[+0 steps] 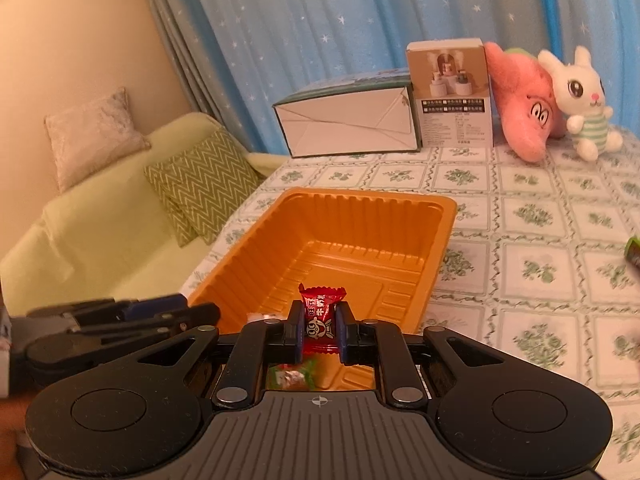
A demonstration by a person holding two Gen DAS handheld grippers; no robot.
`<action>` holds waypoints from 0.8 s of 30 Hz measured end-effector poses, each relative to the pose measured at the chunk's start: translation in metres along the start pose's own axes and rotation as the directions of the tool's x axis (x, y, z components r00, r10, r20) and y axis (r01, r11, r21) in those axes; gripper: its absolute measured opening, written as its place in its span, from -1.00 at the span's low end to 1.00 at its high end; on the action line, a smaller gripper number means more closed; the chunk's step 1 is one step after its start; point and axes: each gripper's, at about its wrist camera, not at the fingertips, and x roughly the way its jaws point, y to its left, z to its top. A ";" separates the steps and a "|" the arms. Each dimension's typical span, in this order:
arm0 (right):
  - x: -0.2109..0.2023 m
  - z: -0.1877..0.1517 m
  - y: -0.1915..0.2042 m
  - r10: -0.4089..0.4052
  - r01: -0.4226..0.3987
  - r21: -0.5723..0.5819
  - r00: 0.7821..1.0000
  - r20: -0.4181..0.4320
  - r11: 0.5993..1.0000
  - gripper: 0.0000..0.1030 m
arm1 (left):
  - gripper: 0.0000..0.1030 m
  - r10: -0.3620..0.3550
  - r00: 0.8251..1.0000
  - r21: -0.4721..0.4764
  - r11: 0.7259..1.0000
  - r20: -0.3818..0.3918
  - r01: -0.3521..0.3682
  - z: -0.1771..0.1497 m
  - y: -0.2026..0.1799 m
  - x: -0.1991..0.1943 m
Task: Organize snacks
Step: 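Carry both items over the orange tray and release them inside, then move both tools back toward the remaining candies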
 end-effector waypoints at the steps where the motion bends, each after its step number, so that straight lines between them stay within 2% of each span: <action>1: -0.001 0.001 -0.002 -0.005 0.005 0.012 1.000 0.005 1.000 -0.07 | -0.30 0.002 1.000 0.002 1.000 0.000 -0.002 0.000 0.000 0.000; 2: -0.002 0.001 -0.003 -0.009 0.009 0.020 1.000 0.010 1.000 0.15 | -0.30 0.005 1.000 0.004 1.000 -0.001 -0.005 0.000 0.000 0.000; 3: -0.004 0.002 -0.005 -0.012 0.011 0.032 1.000 0.020 0.999 0.27 | -0.30 0.008 1.000 0.006 1.000 -0.001 -0.008 0.000 0.000 0.000; 10: -0.021 0.005 -0.020 -0.050 0.046 0.083 0.997 0.053 0.995 0.26 | -0.26 0.013 1.000 0.020 1.000 0.012 -0.013 -0.001 -0.004 -0.004; 14: -0.039 0.003 -0.029 -0.100 0.093 0.082 0.992 0.081 0.992 0.26 | -0.26 -0.003 1.000 0.031 1.000 0.017 0.002 0.000 -0.012 -0.007; 19: -0.066 -0.005 -0.039 -0.172 0.165 0.067 0.978 0.116 0.984 0.26 | -0.26 -0.036 0.999 0.054 0.998 0.034 0.034 0.001 -0.032 -0.019; 24: -0.102 -0.021 -0.055 -0.242 0.228 0.109 0.960 0.142 0.968 0.26 | -0.26 -0.077 0.996 0.065 0.995 0.050 0.074 0.000 -0.062 -0.038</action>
